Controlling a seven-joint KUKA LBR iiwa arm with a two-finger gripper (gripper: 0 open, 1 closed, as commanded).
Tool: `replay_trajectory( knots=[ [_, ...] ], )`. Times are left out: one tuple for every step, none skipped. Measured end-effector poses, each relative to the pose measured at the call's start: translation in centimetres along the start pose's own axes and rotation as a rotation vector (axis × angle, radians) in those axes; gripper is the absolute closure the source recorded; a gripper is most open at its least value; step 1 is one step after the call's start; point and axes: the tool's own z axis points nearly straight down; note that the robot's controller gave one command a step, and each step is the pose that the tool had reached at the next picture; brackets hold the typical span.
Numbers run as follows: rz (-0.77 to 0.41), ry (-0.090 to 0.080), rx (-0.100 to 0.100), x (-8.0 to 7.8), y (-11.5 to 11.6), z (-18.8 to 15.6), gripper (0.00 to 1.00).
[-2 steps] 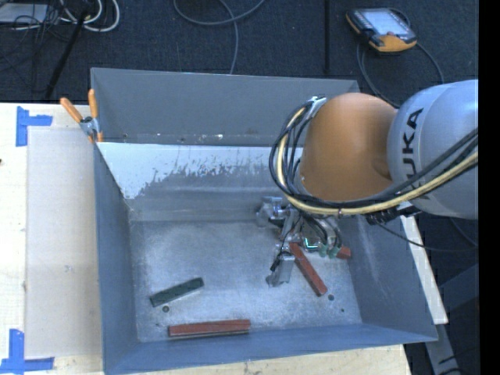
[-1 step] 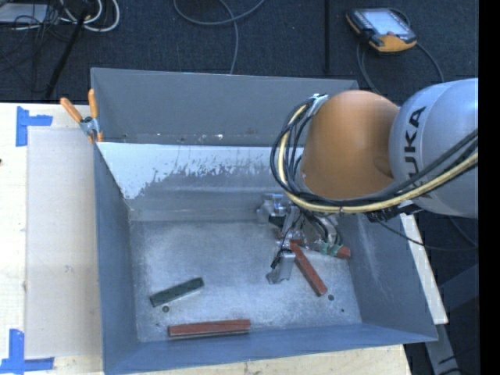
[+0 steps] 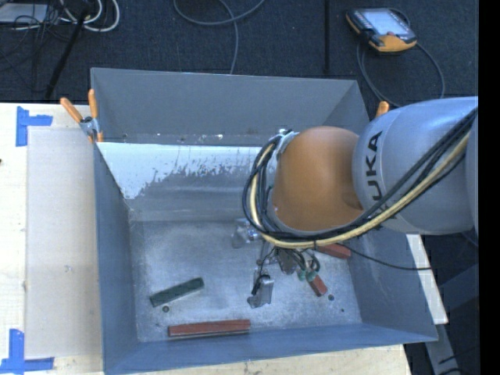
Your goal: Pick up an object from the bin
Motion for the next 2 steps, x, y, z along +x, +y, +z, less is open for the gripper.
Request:
replay_trajectory(
  knots=[
    [-0.029,-0.001,-0.001,-1.0,6.0,0.7,0.00],
    [-0.181,0.003,0.000,-0.6,10.3,2.5,0.00]
  ],
)
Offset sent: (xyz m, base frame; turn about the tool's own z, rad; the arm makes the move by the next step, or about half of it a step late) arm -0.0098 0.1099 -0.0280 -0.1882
